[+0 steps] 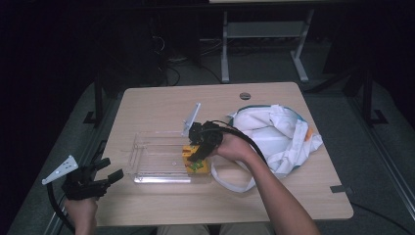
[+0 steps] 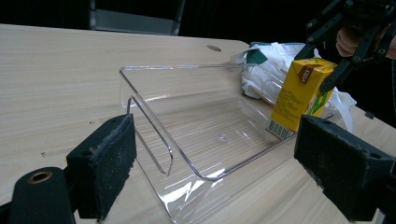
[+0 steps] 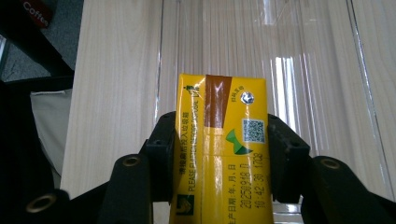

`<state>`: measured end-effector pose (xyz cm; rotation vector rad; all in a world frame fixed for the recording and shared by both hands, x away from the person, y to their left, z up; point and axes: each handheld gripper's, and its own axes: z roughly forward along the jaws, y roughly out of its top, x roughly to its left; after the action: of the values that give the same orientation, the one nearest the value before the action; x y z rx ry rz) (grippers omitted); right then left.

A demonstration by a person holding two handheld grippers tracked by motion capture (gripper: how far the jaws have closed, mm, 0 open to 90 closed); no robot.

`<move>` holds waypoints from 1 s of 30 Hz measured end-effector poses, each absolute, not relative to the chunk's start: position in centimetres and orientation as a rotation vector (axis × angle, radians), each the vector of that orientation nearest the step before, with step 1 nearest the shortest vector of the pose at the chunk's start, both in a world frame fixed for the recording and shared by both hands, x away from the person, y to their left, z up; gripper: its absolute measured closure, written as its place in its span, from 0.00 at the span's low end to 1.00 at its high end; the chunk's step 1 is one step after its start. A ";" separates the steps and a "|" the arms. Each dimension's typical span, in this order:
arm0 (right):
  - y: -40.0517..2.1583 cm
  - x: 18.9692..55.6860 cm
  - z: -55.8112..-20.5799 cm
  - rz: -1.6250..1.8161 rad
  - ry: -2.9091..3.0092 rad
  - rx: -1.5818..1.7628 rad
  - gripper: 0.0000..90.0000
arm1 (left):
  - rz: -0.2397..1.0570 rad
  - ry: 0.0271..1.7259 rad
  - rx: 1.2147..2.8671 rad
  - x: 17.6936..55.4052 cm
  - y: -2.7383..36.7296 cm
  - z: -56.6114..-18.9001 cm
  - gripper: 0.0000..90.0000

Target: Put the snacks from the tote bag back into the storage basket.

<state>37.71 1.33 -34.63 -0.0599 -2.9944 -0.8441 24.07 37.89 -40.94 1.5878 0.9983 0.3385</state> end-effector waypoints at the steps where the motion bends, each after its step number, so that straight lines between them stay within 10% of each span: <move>1: 1.3 37.7 -34.8 -0.848 -2.990 -0.061 0.58 | 0.340 0.997 1.593 24.1 37.9 -40.9 0.14; 30: 0.6 37.3 -36.4 -0.818 -2.981 -0.065 0.58 | 0.340 1.002 1.592 24.1 37.9 -41.0 0.14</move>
<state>37.31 0.56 -36.44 -0.0649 -2.9806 -0.8185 24.06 37.89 -40.97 1.5922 1.0016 0.3395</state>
